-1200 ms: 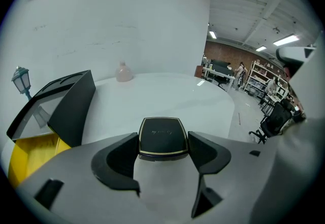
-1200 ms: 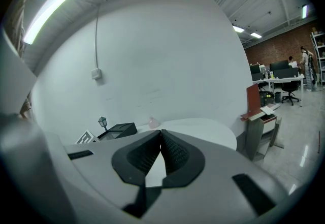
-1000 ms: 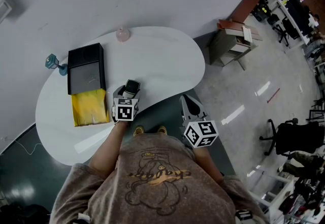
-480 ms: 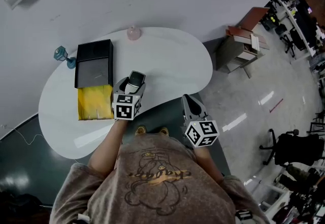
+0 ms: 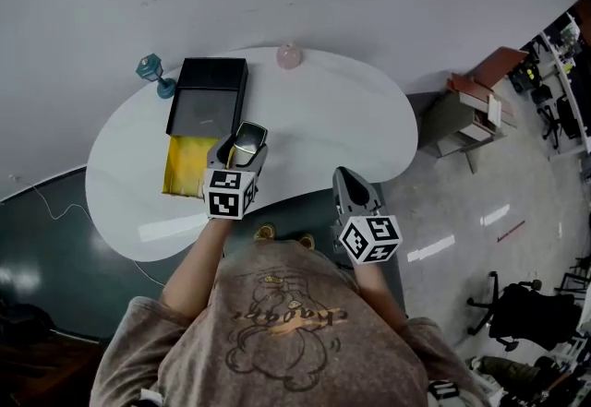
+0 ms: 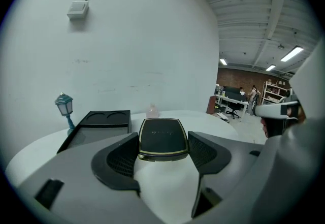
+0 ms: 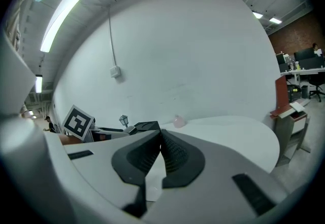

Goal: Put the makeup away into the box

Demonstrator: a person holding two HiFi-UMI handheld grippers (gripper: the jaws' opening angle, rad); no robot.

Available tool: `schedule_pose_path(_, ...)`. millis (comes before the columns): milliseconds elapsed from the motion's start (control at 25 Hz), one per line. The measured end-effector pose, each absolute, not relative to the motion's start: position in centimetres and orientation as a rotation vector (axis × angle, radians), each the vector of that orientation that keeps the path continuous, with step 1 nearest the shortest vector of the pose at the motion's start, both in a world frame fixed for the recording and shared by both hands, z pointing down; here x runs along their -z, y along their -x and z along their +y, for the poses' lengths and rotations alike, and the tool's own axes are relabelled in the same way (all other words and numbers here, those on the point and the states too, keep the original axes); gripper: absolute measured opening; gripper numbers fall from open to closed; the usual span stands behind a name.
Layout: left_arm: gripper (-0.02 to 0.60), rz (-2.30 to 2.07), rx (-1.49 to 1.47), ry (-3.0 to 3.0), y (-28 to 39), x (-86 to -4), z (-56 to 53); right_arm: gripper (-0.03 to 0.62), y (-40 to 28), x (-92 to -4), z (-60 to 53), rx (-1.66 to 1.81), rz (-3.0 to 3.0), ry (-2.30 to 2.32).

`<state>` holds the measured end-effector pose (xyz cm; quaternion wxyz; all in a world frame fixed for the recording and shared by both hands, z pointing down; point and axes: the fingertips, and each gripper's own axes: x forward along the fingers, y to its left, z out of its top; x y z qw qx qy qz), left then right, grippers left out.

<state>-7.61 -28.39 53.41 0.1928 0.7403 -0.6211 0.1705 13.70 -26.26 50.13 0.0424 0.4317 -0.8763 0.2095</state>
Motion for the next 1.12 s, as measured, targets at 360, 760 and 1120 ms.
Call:
schedule_pose_path(360,0.325,-1.878,-0.463,-1.913,14.4,-53.6,-25.3,0.003,-8.0,-50.6,-26.5,-0.652,-2.734,-1.129)
schedule_pose_path(760,0.325,-1.926,-0.543,-1.764,20.1,-56.9,-22.3,0.003,-4.5,-51.1,-25.9,-0.667,-2.747,-1.018)
schedule_pose_path(1120,0.325,-1.846,-0.654,-1.716,22.6,-60.9,-22.6,0.003,-4.0,-51.3,-25.4,-0.662,-2.733,-1.014)
